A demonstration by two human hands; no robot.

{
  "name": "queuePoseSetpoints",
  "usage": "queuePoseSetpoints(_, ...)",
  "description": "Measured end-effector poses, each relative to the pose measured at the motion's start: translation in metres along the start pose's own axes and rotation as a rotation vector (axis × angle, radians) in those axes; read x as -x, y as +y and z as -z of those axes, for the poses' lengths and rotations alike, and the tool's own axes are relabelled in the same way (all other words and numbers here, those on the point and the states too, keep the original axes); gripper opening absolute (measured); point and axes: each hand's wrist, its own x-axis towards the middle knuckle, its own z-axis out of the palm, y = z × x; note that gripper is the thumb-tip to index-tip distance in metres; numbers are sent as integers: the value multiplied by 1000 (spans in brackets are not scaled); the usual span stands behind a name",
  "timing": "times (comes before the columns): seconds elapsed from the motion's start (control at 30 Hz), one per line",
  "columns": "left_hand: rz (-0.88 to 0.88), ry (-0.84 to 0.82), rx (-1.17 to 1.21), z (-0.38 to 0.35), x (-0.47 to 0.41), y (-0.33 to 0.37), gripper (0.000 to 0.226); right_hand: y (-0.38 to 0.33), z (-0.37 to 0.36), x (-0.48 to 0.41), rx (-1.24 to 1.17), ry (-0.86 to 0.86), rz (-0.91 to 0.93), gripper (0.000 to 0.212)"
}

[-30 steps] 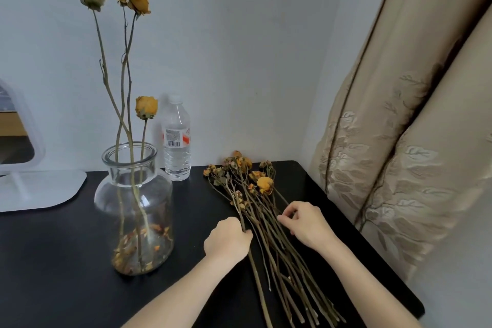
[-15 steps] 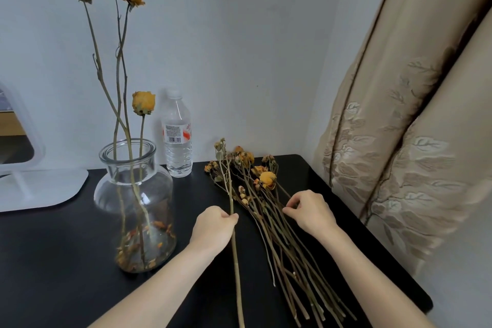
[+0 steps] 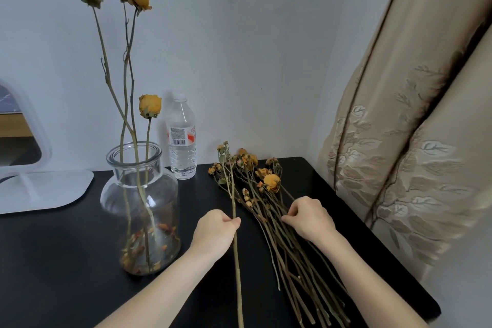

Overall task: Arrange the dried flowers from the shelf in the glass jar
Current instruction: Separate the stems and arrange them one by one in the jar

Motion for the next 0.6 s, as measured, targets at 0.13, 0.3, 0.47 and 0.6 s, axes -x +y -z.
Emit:
queuePoseSetpoints(0.13, 12, 6, 17, 1, -1, 1, 25, 2, 9, -3, -123, -14, 22, 23)
queuePoseSetpoints(0.3, 24, 22, 39, 2, 0, 0, 24, 2, 22, -5, -296, -81, 23, 25)
queuePoseSetpoints(0.47, 28, 39, 43, 5, 0, -1, 26, 7, 22, -5, -394, -106, 13, 28)
queuePoseSetpoints(0.6, 17, 51, 61, 8, 2, -2, 28, 6, 20, -6, -444, -139, 5, 31)
